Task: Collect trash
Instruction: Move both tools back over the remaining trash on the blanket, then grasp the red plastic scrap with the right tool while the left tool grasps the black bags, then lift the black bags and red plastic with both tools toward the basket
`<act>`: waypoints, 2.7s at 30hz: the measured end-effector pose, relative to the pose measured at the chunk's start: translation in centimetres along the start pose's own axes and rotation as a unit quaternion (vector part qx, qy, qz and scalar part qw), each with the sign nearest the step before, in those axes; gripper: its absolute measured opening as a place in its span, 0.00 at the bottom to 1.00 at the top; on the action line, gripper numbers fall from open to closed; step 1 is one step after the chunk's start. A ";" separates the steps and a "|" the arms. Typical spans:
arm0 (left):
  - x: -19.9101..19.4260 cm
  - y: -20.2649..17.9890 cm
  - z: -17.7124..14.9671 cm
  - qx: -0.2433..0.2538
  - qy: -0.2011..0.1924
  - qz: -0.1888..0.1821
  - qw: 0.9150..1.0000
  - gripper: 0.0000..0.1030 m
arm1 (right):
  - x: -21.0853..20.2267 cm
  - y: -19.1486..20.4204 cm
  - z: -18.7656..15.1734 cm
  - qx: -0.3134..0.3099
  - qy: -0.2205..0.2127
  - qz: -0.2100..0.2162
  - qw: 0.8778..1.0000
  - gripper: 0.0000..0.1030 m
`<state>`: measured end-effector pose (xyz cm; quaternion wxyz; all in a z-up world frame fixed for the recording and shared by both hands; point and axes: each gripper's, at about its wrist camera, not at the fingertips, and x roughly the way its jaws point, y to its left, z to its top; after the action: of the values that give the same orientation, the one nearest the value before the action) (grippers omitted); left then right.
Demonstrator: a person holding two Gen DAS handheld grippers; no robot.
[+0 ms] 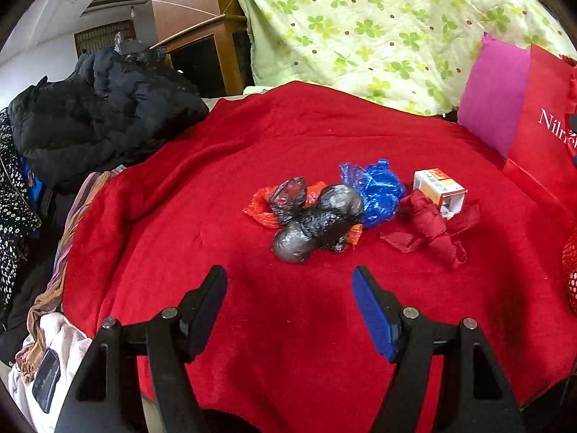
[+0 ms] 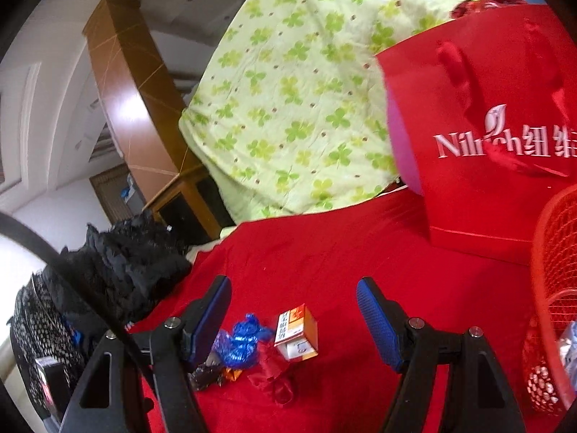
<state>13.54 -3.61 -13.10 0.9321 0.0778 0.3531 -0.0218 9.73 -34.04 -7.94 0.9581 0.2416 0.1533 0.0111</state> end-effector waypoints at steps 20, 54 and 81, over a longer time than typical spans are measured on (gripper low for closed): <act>1.8 2.1 -0.2 -0.019 -0.003 0.001 1.000 0.70 | 5.5 3.8 -3.8 -0.056 0.080 0.003 0.995 0.73; 13.4 0.6 2.6 0.019 0.056 -0.121 0.991 0.68 | 16.2 4.4 -11.7 -0.092 0.272 -0.037 0.957 0.32; -2.9 -2.5 3.4 0.008 -0.057 -0.079 0.995 0.19 | 4.3 5.1 -4.1 -0.096 0.098 0.032 0.990 0.32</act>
<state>13.33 -6.69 -8.97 0.9456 0.0552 0.3038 -0.1029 12.89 -27.27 -10.22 0.9563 0.1509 0.2372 0.0806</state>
